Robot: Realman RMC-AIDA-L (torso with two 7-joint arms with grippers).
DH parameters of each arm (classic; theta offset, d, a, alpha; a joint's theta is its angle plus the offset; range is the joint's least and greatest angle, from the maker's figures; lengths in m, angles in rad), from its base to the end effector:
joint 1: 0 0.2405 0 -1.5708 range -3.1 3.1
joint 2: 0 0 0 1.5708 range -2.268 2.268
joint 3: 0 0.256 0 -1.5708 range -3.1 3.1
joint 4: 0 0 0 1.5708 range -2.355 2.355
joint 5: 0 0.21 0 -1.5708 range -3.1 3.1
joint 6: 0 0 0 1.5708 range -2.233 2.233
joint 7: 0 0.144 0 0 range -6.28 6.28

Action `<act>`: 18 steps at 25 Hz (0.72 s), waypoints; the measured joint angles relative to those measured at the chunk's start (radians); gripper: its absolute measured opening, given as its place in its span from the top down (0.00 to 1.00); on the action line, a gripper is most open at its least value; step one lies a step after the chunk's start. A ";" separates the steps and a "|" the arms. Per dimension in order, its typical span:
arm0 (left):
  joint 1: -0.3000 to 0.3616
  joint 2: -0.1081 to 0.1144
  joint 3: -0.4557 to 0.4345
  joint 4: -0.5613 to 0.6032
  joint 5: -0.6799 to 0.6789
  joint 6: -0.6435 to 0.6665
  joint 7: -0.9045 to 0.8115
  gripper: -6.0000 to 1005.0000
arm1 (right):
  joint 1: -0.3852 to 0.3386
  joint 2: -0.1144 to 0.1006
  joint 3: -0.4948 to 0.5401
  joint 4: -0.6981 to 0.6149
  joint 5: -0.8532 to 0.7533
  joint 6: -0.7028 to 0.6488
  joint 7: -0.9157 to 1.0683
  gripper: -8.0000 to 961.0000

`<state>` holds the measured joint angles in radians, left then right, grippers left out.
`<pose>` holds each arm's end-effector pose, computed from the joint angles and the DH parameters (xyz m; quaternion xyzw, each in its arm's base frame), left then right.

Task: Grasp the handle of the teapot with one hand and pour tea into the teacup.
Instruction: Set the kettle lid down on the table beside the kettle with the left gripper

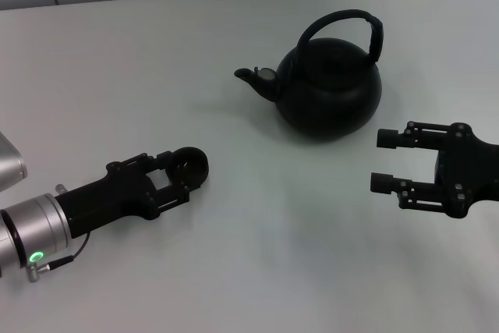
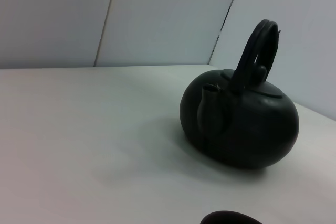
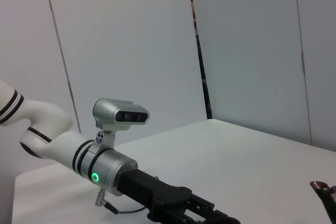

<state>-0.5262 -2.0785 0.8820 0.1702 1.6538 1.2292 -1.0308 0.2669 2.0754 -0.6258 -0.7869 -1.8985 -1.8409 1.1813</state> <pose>-0.2962 0.3006 -0.0817 -0.9077 -0.2863 -0.2464 0.1829 0.3013 0.2474 0.0393 -0.9290 0.1523 0.2995 0.1553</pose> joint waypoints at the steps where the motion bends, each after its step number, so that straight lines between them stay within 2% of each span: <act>1: 0.000 0.000 0.000 0.000 0.001 -0.001 0.000 0.23 | 0.000 0.000 0.000 0.000 0.000 0.000 0.000 0.31; 18: 0.003 0.000 0.006 0.002 0.006 0.002 0.000 0.21 | 0.000 0.000 0.000 -0.002 -0.001 0.000 0.000 0.31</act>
<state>-0.5227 -2.0784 0.8881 0.1724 1.6595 1.2314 -1.0308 0.2669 2.0754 -0.6258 -0.7885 -1.8991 -1.8407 1.1815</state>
